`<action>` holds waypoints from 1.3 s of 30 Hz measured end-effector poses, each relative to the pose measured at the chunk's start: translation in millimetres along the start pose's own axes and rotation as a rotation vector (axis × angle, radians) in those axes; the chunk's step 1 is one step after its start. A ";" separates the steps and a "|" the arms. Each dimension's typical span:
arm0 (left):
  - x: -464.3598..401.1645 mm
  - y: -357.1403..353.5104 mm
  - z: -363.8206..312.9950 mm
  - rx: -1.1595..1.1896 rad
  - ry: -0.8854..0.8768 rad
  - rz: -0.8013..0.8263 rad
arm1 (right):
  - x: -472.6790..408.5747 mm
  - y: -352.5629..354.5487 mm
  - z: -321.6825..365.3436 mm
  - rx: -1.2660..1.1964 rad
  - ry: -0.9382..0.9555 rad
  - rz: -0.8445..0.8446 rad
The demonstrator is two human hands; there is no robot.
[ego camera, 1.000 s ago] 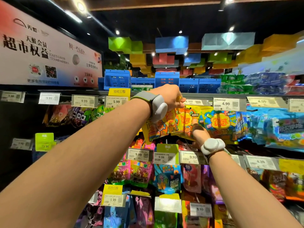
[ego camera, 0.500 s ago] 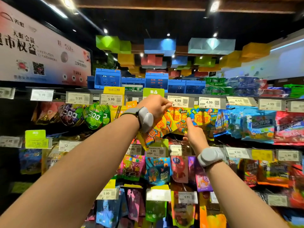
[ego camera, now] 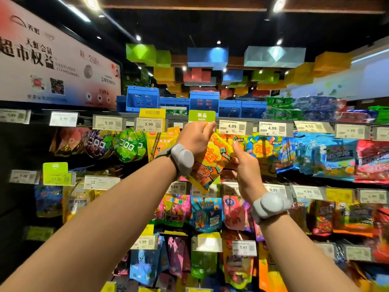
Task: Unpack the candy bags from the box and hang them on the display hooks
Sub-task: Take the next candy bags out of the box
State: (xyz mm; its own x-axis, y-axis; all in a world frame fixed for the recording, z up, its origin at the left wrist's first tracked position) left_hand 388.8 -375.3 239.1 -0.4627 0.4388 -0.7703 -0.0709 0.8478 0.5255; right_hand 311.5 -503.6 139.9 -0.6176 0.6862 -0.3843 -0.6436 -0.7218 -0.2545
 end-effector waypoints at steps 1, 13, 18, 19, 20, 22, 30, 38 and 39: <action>0.5 0.4 0.2 0.004 0.010 -0.022 | 2.8 -4.7 1.0 -0.029 0.006 0.028; 6.2 -4.9 -1.9 0.164 0.033 -0.082 | 19.1 -11.5 -10.2 -0.266 -0.056 0.033; 14.3 -13.9 -2.0 0.200 0.037 -0.005 | 17.1 1.2 -13.0 -0.273 -0.007 -0.076; 14.9 -15.8 -0.1 0.198 0.040 0.008 | 16.0 3.9 -13.6 -0.265 -0.010 -0.090; 15.4 -18.0 2.1 0.200 0.042 0.027 | 14.9 7.2 -14.2 -0.252 -0.008 -0.101; 16.8 -19.6 3.7 0.224 0.038 0.061 | 13.7 11.8 -14.2 -0.230 -0.005 -0.114; 12.1 -9.0 -1.8 0.071 -0.070 0.058 | 6.9 26.9 -16.5 -0.174 -0.016 -0.161; -1.2 2.7 -6.1 -0.212 -0.217 -0.005 | -6.4 46.5 -10.9 -0.119 -0.058 -0.222; -3.0 4.0 -6.5 -0.244 -0.233 -0.025 | -7.4 48.6 -9.2 -0.117 -0.058 -0.228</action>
State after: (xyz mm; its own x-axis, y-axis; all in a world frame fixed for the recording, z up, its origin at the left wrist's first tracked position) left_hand 384.1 -375.2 245.9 -0.2454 0.4987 -0.8313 -0.3020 0.7756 0.5544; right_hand 288.9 -544.7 122.3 -0.4896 0.8340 -0.2546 -0.7148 -0.5510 -0.4306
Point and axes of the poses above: each hand's wrist, its own x-axis away from the middle knuckle, its own y-axis out of the back of the hand, z = x × y, the point moved 7 cm from there along -x, towards the middle knuckle, and after that the axes turned 4 degrees about -z, right-handed, at the moved point
